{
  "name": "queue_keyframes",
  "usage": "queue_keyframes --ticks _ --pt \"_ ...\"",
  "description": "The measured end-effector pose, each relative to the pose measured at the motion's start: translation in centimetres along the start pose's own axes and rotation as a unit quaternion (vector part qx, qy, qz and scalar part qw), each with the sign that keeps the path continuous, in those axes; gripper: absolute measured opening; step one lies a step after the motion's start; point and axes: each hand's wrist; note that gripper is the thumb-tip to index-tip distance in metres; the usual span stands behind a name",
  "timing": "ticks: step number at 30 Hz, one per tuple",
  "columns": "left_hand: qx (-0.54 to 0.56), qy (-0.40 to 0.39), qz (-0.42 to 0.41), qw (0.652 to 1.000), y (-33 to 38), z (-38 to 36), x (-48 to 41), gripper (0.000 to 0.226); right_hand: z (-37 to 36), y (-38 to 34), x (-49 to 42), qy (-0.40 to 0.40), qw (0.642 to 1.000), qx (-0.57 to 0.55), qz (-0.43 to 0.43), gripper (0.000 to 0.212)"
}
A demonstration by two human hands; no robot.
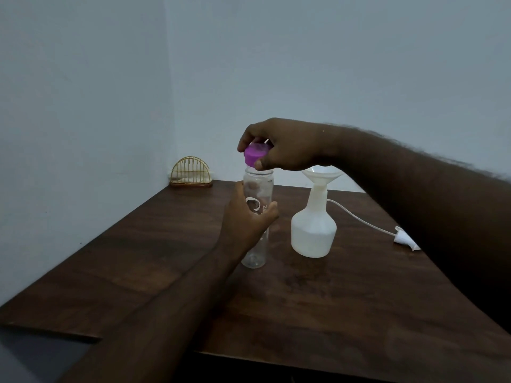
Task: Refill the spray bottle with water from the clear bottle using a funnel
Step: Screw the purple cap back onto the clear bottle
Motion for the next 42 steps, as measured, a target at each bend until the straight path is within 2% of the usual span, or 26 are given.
queue_keyframes --ticks 5,8,9,11,13,14,17,19,25,26,27,29,31,32,33,37,38,40,42 --pt "0.004 0.003 -0.001 1.000 0.1 0.0 0.1 0.053 -0.3 0.3 0.1 -0.005 1.000 0.014 -0.009 0.039" --pt "0.007 0.002 -0.008 1.000 0.3 0.1 0.3 0.049 -0.1 0.2 0.1 0.008 0.996 0.088 -0.023 0.046" --pt "0.008 0.001 -0.010 1.000 0.3 0.1 0.3 0.049 0.0 0.2 0.1 0.042 0.991 0.124 -0.033 0.057" --pt "0.010 0.005 -0.008 1.000 0.3 0.1 0.4 0.049 0.3 0.3 0.0 0.179 0.965 0.189 -0.044 0.076" --pt "0.007 0.002 -0.006 1.000 0.3 0.1 0.3 0.052 0.6 0.5 -0.2 0.281 0.943 0.175 -0.031 0.073" --pt "0.006 0.001 -0.007 1.000 0.2 0.1 0.3 0.053 0.7 0.5 -0.1 0.274 0.949 0.152 -0.020 0.066" --pt "0.009 0.001 -0.006 1.000 0.0 0.0 0.2 0.053 0.2 0.5 0.0 0.113 0.987 0.113 -0.008 0.035" --pt "0.002 0.004 -0.005 1.000 0.0 0.0 0.2 0.055 -0.5 0.5 0.1 0.033 0.995 0.096 -0.013 0.034" --pt "-0.004 0.009 -0.001 1.000 0.1 0.0 0.2 0.057 -0.2 -0.5 0.4 -0.010 0.995 0.097 0.000 0.034" --pt "-0.002 0.009 -0.003 1.000 0.1 -0.1 0.2 0.057 -0.2 -0.5 0.3 0.003 0.994 0.105 -0.009 0.033" --pt "0.002 0.010 -0.005 1.000 0.1 -0.1 0.3 0.056 -0.1 -0.4 0.2 0.030 0.992 0.120 -0.023 0.041" --pt "0.007 0.011 -0.006 1.000 0.1 -0.1 0.3 0.055 0.1 -0.5 0.3 0.139 0.973 0.178 -0.057 0.070" --pt "0.006 0.007 -0.006 1.000 0.0 0.0 0.3 0.057 0.2 -0.2 0.1 0.242 0.952 0.174 -0.066 0.073" --pt "0.003 0.005 -0.008 1.000 0.0 0.0 0.2 0.058 0.3 -0.1 0.0 0.262 0.952 0.150 -0.058 0.070" --pt "-0.002 0.004 -0.007 1.000 0.0 0.0 0.2 0.059 0.2 -0.1 0.1 0.249 0.959 0.125 -0.043 0.067" --pt "-0.003 0.007 -0.007 1.000 0.2 0.0 0.2 0.059 -0.9 -0.1 0.3 0.108 0.994 0.033 -0.010 0.044" --pt "-0.001 0.009 -0.008 1.000 0.2 0.0 0.3 0.058 -1.0 -0.1 0.3 0.113 0.993 0.037 -0.013 0.043" --pt "0.000 0.014 -0.004 1.000 0.3 0.1 0.3 0.057 -0.8 -0.1 -0.1 0.208 0.973 0.098 -0.016 0.048" --pt "-0.003 0.012 -0.003 1.000 0.2 0.1 0.3 0.056 -0.4 0.0 -0.2 0.288 0.952 0.106 -0.017 0.053"
Point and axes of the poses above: each hand's wrist, its own x-axis away from the middle knuckle, its own z-axis out of the back of the hand, y = z × x, and after that the axes turned 9 degrees about -x, right-handed
